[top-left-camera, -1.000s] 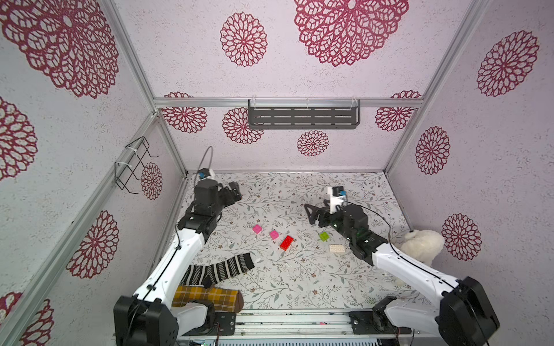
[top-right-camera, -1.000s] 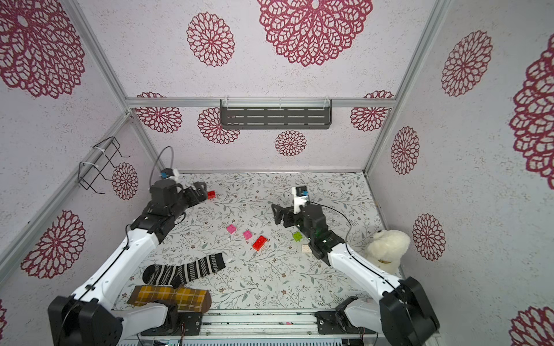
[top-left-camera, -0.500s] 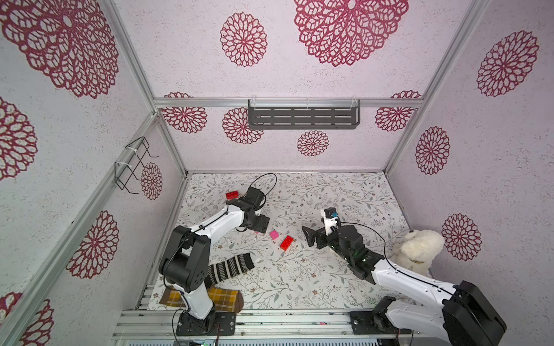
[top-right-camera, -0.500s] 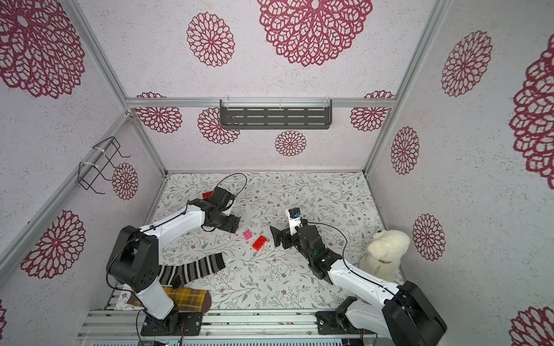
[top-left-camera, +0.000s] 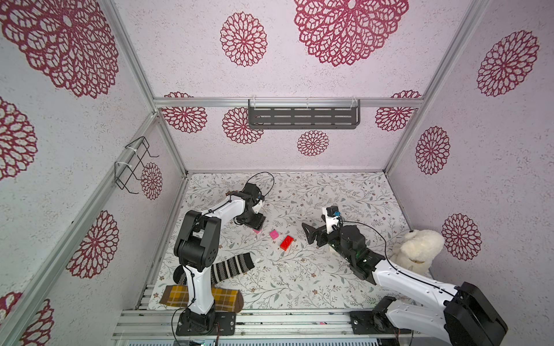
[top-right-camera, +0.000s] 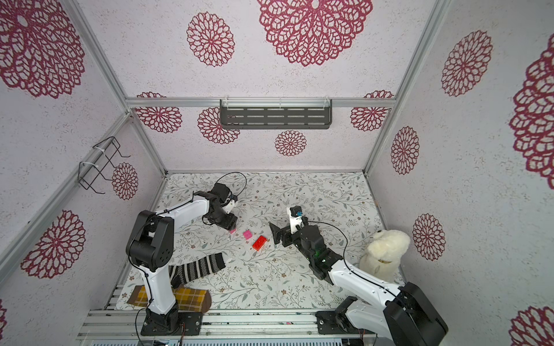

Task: Assemble an ice cream with lego
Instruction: Pick up the lego brick from the center of the board.

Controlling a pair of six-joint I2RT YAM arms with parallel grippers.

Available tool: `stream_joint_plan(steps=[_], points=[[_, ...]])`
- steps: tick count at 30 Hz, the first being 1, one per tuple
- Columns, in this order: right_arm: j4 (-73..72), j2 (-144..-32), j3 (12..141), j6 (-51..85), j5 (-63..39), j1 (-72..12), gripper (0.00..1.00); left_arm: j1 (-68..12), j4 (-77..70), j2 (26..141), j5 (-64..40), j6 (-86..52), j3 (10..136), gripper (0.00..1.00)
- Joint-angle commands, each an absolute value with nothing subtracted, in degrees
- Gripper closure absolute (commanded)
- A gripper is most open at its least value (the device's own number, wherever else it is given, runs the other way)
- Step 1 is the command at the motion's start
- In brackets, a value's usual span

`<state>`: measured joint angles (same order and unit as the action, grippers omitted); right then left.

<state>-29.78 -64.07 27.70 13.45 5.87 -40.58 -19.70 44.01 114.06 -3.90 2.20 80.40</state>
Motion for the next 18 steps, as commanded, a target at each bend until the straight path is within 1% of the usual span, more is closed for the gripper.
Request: stream_joint_plan(steps=[1,6,9,15,18], points=[[-32.0,-64.07,27.91,12.83,6.11,-40.25,0.01,-20.12,46.27,115.4,-4.93,4.26,81.17,0.32],[-31.97,-64.04,27.86,12.99,6.15,-40.08,0.01,-20.89,47.88,115.44,-4.09,4.29,81.3,0.36],[-32.03,-63.84,27.86,13.02,6.1,-39.99,0.01,-21.18,48.08,116.31,-2.59,4.36,81.57,0.44],[-32.05,-63.83,27.77,13.11,6.02,-39.99,0.01,-21.97,48.73,117.75,-0.72,3.94,83.04,0.53],[-32.11,-63.82,27.78,13.01,5.84,-39.92,0.01,-22.06,48.69,118.42,-0.18,3.93,83.79,0.54]])
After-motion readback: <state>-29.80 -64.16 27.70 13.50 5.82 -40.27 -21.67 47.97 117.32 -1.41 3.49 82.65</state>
